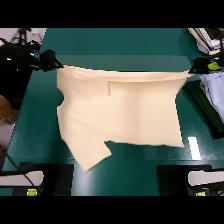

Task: Fold the shirts.

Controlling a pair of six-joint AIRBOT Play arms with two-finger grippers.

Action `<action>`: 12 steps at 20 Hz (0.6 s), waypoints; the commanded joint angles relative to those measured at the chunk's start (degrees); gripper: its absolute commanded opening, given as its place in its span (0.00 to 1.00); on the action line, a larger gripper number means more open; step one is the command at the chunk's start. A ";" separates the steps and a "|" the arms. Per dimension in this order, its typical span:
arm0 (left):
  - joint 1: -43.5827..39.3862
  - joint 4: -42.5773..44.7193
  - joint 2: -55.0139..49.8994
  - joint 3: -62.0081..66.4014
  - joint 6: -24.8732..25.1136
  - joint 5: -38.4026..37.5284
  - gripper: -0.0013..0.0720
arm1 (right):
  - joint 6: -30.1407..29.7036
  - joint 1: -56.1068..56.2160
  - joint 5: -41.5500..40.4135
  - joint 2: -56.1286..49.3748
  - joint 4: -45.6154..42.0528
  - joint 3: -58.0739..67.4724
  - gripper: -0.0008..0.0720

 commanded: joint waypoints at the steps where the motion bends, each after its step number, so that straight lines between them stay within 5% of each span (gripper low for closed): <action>1: 0.02 -2.60 -9.68 2.25 1.66 10.36 0.05 | 0.02 0.26 -3.89 -9.44 -0.20 6.73 0.03; 3: 0.15 -2.45 -10.05 3.45 1.68 13.00 0.05 | 0.00 0.26 -3.15 -11.61 -0.39 10.78 0.03; 6: 2.03 -1.88 -9.64 6.05 5.31 5.38 0.05 | -0.22 0.28 -0.90 -10.97 -1.49 11.58 0.03; 9: 3.10 6.56 -9.03 5.73 5.27 -6.32 0.05 | -1.09 0.31 -0.04 -6.64 -1.49 4.20 0.03; 12: 2.40 11.39 -9.05 1.27 5.70 -8.35 0.05 | -1.18 0.87 -5.49 -0.72 -1.51 -8.52 0.03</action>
